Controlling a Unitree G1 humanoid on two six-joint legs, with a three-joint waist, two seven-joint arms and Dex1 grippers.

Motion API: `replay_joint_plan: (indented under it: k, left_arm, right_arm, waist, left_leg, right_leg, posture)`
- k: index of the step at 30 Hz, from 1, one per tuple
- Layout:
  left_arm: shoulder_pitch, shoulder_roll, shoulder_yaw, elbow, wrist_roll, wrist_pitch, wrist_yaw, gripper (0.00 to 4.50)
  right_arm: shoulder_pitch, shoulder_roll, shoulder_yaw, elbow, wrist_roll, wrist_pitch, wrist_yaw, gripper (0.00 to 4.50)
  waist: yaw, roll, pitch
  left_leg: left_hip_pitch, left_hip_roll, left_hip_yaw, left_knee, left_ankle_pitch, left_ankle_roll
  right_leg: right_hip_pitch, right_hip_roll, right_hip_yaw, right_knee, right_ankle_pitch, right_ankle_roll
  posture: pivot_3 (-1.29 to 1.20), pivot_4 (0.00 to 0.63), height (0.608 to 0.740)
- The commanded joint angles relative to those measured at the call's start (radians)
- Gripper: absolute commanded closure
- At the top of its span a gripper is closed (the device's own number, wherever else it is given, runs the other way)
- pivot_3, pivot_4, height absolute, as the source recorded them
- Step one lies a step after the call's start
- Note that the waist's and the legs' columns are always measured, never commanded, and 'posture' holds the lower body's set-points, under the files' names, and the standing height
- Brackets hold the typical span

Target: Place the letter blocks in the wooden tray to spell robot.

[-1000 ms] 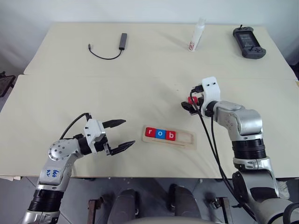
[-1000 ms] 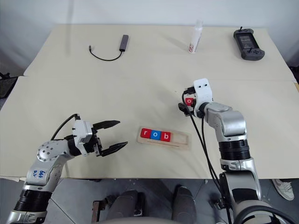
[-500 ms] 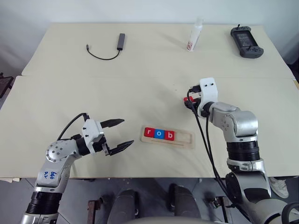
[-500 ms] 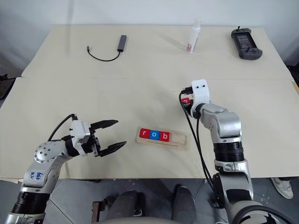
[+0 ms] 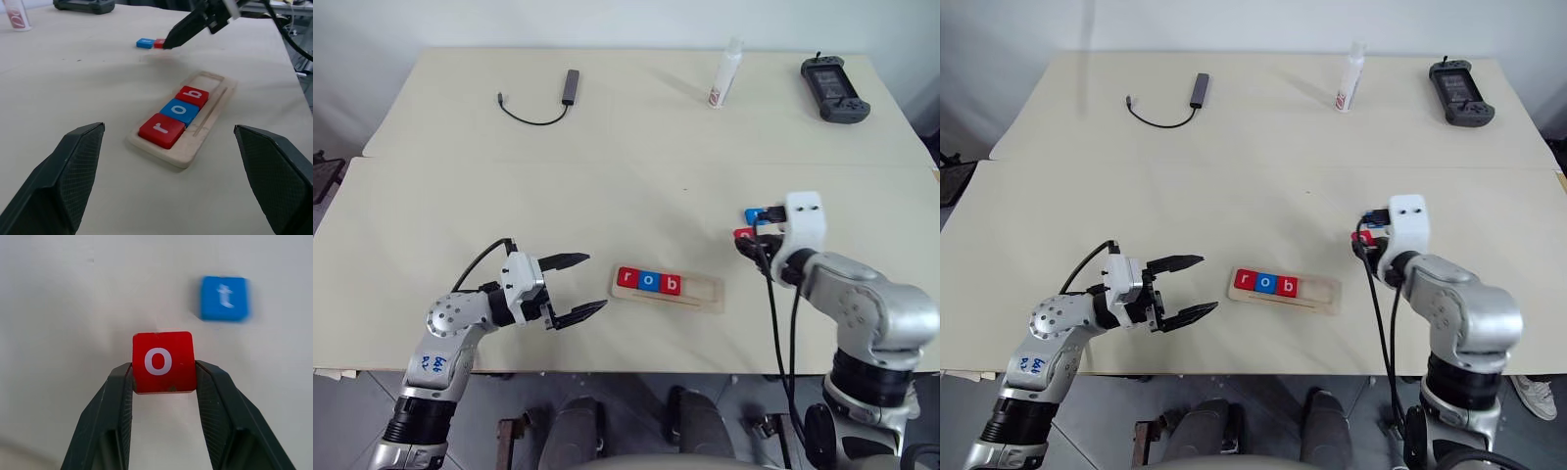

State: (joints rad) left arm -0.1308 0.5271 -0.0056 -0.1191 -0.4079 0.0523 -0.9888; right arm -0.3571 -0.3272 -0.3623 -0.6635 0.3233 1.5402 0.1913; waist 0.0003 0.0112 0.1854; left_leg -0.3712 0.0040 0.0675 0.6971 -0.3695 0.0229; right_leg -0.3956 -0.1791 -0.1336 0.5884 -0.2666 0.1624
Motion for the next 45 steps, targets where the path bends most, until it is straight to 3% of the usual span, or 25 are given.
replay_joint_plan:
  k: [1, 7, 11, 16, 19, 22, 26, 32, 38, 41, 45]
  left_arm:
    - [-0.027, -0.004, -0.015, 0.017, -0.01, 0.001, -0.03, 0.0]
    - [-0.087, -0.013, -0.025, 0.08, -0.002, -0.011, -0.067, 0.0]
    - [-0.096, -0.016, -0.024, 0.089, 0.0, -0.017, -0.075, 0.0]
    - [-0.094, -0.014, -0.012, 0.085, 0.002, -0.02, -0.071, 0.0]
    - [-0.085, -0.008, -0.004, 0.081, 0.003, -0.024, -0.069, 0.0]
    - [-0.078, -0.006, 0.004, 0.07, 0.003, -0.026, -0.061, 0.0]
    - [-0.066, -0.001, 0.011, 0.052, 0.006, -0.029, -0.049, 0.0]
    - [-0.023, 0.024, 0.017, -0.02, -0.04, 0.026, -0.067, 0.0]
    - [-0.016, 0.042, 0.02, -0.045, -0.048, 0.008, -0.102, 0.0]
    - [-0.021, 0.046, 0.02, -0.042, -0.048, -0.008, -0.121, 0.0]
    - [-0.027, 0.05, 0.024, -0.033, -0.047, -0.021, -0.134, 0.0]
  right_arm:
    - [0.072, 0.031, -0.06, -0.155, 0.0, 0.073, -0.017, 3.06]
    - [0.177, 0.133, -0.065, -0.223, -0.031, 0.074, -0.077, 3.06]
    - [0.174, 0.14, -0.052, -0.215, -0.029, 0.074, -0.065, 1.7]
    - [0.161, -0.038, -0.057, -0.158, 0.037, 0.074, 0.067, 0.03]
    - [0.153, -0.309, -0.011, -0.047, 0.145, 0.025, 0.273, 0.03]
    - [0.171, -0.559, 0.099, 0.085, 0.141, -0.299, 0.522, 0.03]
    - [0.204, -0.721, 0.219, 0.283, 0.053, -0.764, 0.81, 0.03]
    - [0.07, -0.755, 0.381, 0.686, -0.077, -1.186, 1.05, 0.03]
    - [-0.057, -0.708, 0.472, 0.881, -0.161, -1.334, 1.123, 0.03]
    - [-0.06, -0.694, 0.483, 0.881, -0.139, -1.348, 1.183, 0.6]
    - [-0.047, -0.676, 0.475, 0.872, -0.142, -1.363, 1.19, 1.98]
  waist:
    - [-0.001, 0.0, 0.0]
    - [-0.005, 0.0, 0.0]
    - [-0.005, 0.0, 0.0]
    - [-0.001, 0.0, 0.0]
    - [-0.003, 0.001, 0.0]
    - [-0.004, 0.001, 0.001]
    - [-0.004, 0.0, 0.001]
    - [-0.003, -0.002, 0.002]
    - [-0.002, -0.002, 0.002]
    - [-0.002, -0.002, 0.002]
    - [-0.001, -0.002, 0.002]
  left_leg:
    - [0.0, 0.0, 0.0, 0.0, 0.0, 0.0]
    - [0.001, 0.0, 0.0, 0.0, 0.0, 0.0]
    - [0.001, 0.0, 0.0, 0.0, 0.0, 0.0]
    - [0.001, -0.001, 0.0, 0.0, 0.0, 0.0]
    - [0.001, -0.001, 0.0, 0.0, -0.001, 0.001]
    - [0.001, -0.001, 0.0, 0.0, -0.001, 0.002]
    - [0.001, -0.001, 0.001, -0.001, -0.001, 0.001]
    - [0.001, -0.001, 0.001, 0.001, -0.001, 0.002]
    - [0.001, 0.0, 0.001, 0.002, 0.0, 0.001]
    - [0.001, 0.0, 0.0, 0.002, 0.0, 0.001]
    - [0.001, 0.0, 0.0, 0.002, 0.0, 0.001]
  right_leg:
    - [0.0, 0.0, 0.0, 0.0, 0.0, 0.0]
    - [0.0, 0.0, 0.002, 0.001, 0.0, 0.0]
    - [-0.001, 0.0, 0.002, 0.001, 0.0, 0.0]
    - [0.0, 0.0, 0.002, 0.001, 0.0, 0.0]
    - [0.0, -0.001, 0.003, 0.0, 0.0, 0.0]
    - [0.0, -0.001, 0.002, -0.001, 0.0, 0.0]
    - [0.001, 0.0, 0.001, -0.002, 0.0, 0.0]
    - [0.003, -0.001, 0.001, -0.003, 0.001, 0.002]
    - [0.003, -0.001, 0.0, -0.003, 0.001, 0.001]
    - [0.003, -0.001, -0.001, -0.003, 0.001, 0.001]
    - [0.003, -0.001, -0.001, -0.003, 0.001, 0.001]
  posture:
    - [0.0, 0.15, 0.74]
    - [0.0, 0.15, 0.74]
    - [0.0, 0.15, 0.74]
    - [0.0, 0.15, 0.74]
    - [0.0, 0.15, 0.74]
    - [0.0, 0.15, 0.74]
    - [0.0, 0.15, 0.74]
    - [0.0, 0.15, 0.74]
    - [0.0, 0.15, 0.74]
    - [0.0, 0.15, 0.74]
    - [0.0, 0.15, 0.74]
